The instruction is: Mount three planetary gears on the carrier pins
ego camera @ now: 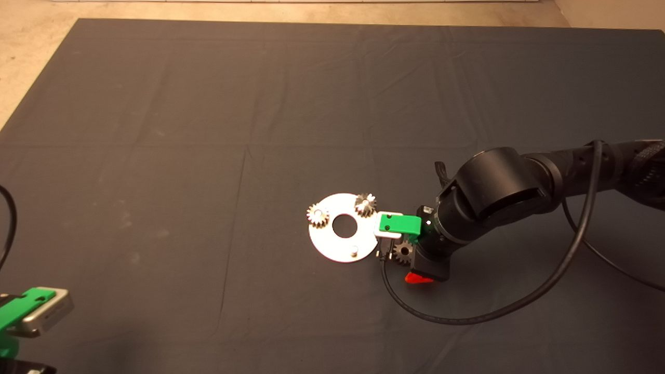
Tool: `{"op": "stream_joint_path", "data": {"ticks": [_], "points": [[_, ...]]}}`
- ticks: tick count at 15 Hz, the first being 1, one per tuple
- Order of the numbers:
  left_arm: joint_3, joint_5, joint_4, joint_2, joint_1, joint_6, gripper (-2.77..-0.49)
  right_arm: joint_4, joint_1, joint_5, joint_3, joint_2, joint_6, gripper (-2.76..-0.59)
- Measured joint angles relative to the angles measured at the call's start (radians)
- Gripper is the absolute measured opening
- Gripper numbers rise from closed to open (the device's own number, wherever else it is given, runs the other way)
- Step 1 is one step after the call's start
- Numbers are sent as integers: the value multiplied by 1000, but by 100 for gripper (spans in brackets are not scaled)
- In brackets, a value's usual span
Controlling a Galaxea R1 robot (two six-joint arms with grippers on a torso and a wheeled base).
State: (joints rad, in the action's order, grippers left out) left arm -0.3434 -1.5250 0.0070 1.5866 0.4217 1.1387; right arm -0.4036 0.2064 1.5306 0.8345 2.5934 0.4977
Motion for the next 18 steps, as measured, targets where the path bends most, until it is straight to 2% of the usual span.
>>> {"op": "stream_joint_path", "data": {"ticks": [8, 11, 18], "points": [[0, 0, 0, -10, 0, -10, -124, -51, -11, 0, 14, 13, 0, -134], [0, 0, 0, -29, 0, -22, -124, -79, -24, 0, 19, 16, 0, -134], [0, 0, 0, -50, 0, -30, -124, -105, -30, 0, 20, 19, -3, -134]]}}
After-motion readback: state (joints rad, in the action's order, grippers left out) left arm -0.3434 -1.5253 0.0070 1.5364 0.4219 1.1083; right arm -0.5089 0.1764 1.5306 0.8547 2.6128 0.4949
